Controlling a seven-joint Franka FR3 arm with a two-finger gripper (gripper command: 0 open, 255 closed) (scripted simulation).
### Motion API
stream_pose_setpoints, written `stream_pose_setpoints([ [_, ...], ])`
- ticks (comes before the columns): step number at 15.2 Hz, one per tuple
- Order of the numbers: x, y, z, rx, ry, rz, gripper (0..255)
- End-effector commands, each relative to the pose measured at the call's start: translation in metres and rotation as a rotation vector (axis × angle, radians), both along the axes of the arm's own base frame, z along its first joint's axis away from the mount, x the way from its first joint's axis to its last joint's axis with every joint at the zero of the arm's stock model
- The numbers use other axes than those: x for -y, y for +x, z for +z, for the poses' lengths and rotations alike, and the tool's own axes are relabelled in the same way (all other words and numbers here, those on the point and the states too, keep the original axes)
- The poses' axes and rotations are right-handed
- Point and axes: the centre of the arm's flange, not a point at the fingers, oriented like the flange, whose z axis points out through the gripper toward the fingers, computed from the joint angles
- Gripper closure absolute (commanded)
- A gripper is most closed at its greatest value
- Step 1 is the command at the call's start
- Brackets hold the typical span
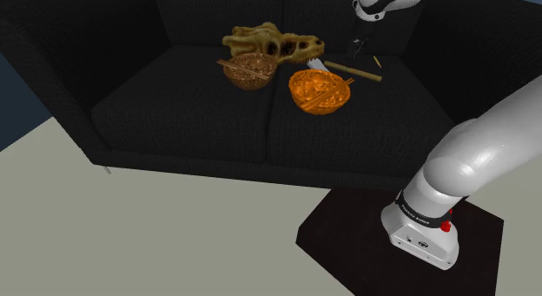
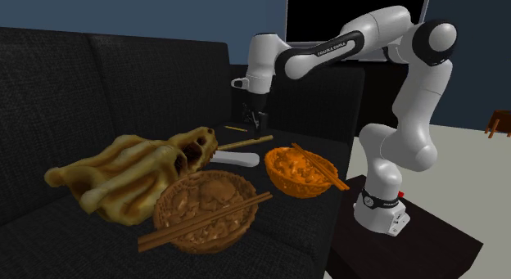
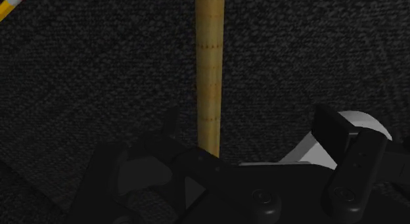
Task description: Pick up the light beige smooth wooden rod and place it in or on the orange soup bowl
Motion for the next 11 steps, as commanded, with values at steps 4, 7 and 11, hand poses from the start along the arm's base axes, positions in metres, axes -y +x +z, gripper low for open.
stream_pose_setpoints([
  [4, 0.022, 0.010, -0.022, 0.008, -0.010, 0.001, 0],
  [7, 0.024, 0.011, -0.037, 0.008, -0.010, 0.001, 0],
  [11, 0.025, 0.012, -0.046, 0.008, -0.010, 0.001, 0],
])
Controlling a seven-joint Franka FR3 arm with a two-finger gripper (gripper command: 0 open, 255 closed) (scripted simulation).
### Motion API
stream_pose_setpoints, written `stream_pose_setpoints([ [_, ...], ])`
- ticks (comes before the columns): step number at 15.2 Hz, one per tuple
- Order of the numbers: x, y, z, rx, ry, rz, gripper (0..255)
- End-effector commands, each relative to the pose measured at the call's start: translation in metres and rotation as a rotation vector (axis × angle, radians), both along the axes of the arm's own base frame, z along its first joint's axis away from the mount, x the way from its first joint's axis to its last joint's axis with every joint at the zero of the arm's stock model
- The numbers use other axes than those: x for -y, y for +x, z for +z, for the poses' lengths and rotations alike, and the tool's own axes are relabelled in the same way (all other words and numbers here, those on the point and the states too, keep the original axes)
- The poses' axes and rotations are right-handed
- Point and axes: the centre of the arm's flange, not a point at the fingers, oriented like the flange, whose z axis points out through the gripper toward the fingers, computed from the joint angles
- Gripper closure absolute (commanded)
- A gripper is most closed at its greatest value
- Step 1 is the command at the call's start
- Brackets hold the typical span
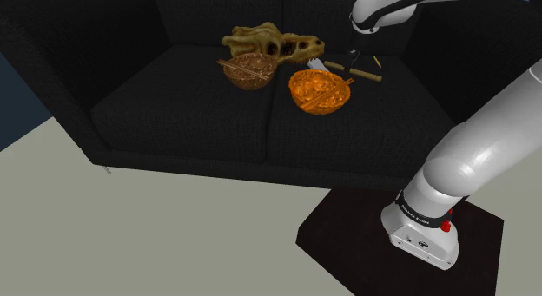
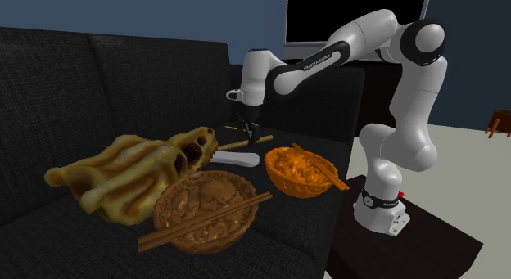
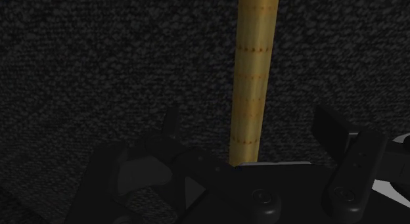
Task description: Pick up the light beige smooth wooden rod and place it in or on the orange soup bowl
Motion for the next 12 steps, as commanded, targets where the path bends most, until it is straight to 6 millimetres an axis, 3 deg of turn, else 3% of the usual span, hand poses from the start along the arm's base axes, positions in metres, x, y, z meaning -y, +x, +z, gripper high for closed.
stream_pose_setpoints([
  [1, -0.0001, 0.0004, -0.0010, 0.000, 0.000, 0.000, 0],
  [5, -0.0002, 0.0004, -0.0010, 0.000, 0.000, 0.000, 0],
  [6, -0.0002, 0.0004, -0.0010, 0.000, 0.000, 0.000, 255],
  [12, 0.0026, 0.0015, -0.0009, 0.000, 0.000, 0.000, 255],
])
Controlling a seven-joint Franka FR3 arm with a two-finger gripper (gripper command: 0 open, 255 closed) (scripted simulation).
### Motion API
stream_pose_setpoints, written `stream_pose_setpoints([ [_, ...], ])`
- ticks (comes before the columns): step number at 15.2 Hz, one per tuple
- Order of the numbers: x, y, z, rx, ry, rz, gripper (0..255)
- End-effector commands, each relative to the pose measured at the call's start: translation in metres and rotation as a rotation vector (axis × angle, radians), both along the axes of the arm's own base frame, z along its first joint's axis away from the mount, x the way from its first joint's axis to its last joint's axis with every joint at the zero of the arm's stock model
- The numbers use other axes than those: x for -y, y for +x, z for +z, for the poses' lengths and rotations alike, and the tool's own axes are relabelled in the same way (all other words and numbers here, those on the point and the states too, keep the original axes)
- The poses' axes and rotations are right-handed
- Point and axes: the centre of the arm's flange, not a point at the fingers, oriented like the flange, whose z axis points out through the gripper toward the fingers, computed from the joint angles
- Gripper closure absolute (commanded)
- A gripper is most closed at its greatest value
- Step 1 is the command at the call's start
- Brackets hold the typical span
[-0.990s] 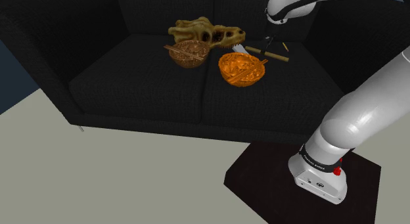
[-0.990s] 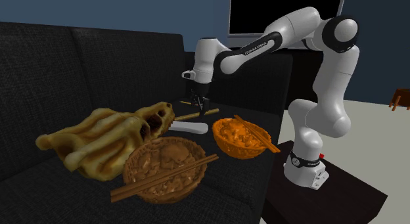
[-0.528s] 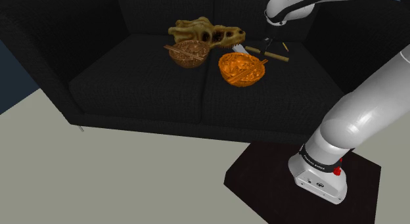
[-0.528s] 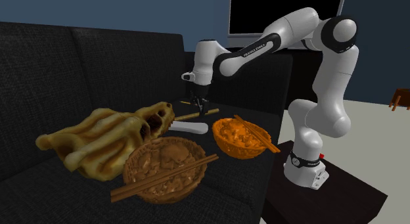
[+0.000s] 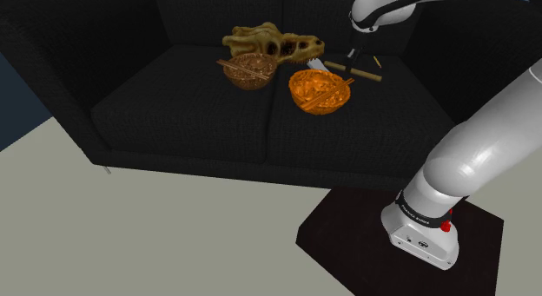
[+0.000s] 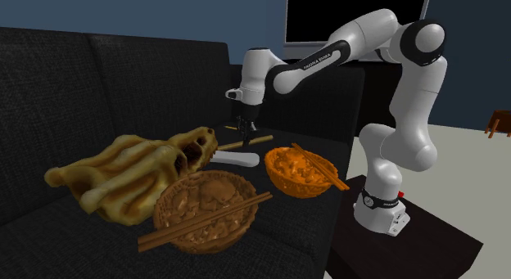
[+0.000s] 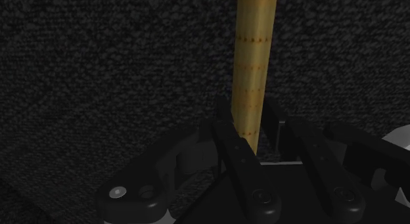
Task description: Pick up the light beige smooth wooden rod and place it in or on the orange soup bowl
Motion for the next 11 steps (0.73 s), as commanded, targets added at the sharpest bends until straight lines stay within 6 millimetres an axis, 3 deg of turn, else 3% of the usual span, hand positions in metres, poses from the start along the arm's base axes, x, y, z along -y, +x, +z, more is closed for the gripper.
stream_pose_setpoints([
  [1, 0.005, -0.003, -0.004, -0.009, 0.001, -0.007, 255],
  [3, 0.001, -0.003, -0.005, -0.009, 0.001, -0.007, 255],
  [11, 0.001, -0.003, 0.038, -0.009, 0.001, -0.007, 255],
])
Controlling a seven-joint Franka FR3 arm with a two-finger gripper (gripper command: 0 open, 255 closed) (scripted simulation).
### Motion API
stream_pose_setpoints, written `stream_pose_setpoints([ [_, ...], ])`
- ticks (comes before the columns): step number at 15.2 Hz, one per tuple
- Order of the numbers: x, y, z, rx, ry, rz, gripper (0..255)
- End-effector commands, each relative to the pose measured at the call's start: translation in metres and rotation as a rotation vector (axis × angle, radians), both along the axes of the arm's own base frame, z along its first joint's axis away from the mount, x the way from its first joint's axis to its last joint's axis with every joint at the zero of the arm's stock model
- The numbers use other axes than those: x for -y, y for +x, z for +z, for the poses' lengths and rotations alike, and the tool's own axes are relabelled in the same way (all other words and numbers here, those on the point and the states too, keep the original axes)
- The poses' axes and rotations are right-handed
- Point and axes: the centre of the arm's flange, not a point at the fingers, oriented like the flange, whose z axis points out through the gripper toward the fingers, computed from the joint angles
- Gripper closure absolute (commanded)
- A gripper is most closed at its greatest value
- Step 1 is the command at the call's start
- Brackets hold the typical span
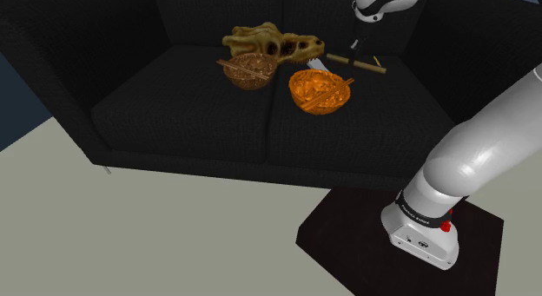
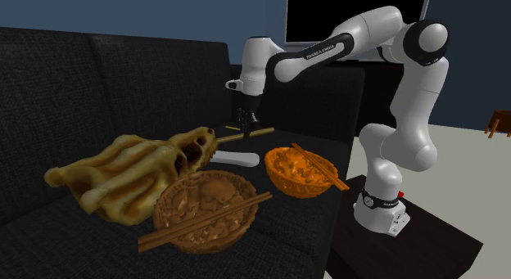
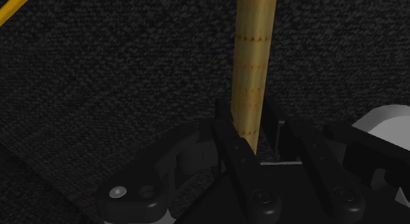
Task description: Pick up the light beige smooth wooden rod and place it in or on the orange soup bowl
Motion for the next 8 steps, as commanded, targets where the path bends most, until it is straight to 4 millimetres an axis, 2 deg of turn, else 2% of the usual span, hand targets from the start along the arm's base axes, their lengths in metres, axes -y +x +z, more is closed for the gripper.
stream_pose_setpoints([
  [1, 0.000, 0.000, 0.010, 0.000, 0.000, 0.000, 255],
  [8, 0.000, 0.000, 0.047, 0.000, 0.000, 0.000, 255],
])
